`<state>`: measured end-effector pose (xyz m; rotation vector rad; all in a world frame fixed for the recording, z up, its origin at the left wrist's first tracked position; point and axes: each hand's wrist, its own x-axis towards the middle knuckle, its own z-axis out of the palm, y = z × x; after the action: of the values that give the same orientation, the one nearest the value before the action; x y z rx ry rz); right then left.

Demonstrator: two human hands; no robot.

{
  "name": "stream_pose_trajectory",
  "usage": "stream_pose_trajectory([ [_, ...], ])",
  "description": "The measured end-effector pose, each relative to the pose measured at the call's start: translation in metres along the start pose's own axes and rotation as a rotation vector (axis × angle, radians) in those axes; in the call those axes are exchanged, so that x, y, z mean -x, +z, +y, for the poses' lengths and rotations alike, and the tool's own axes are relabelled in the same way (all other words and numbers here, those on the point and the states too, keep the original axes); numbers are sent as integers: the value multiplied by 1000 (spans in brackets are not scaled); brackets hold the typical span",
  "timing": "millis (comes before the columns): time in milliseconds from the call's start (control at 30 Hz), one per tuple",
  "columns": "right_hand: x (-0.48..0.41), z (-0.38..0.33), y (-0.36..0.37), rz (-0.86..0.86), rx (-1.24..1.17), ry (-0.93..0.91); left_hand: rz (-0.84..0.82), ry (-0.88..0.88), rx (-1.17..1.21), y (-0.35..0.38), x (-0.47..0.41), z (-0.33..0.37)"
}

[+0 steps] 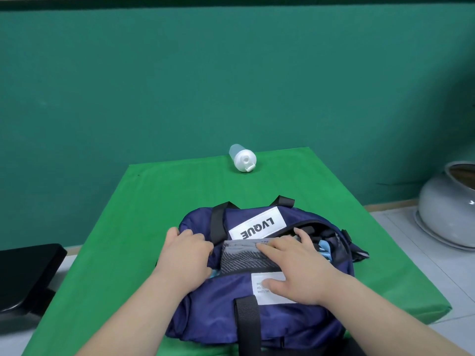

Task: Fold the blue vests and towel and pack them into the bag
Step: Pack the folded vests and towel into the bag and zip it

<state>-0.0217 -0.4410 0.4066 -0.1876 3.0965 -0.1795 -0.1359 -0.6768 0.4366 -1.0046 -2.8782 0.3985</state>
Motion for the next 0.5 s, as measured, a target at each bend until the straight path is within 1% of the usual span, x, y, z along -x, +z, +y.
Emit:
stream_pose_trajectory([
  [67,1,0,0,2,-4,1,58,17,7,2,0,0],
  [133,1,-1,-3,3,-11,-2,132,-46,86,3,-1,-3],
  [167,2,-1,-4,3,-8,-6,165,-101,160,1,0,-4],
  [267,3,-3,-6,9,29,-23,375,-295,474,-19,2,-11],
  [300,2,-4,-6,12,39,-26,424,-318,569,-27,5,-12],
  [367,-1,-5,-6,2,53,-22,476,-273,620,-39,11,-11],
  [500,-1,-7,-6,6,63,-19,439,-172,554,-36,25,-3],
])
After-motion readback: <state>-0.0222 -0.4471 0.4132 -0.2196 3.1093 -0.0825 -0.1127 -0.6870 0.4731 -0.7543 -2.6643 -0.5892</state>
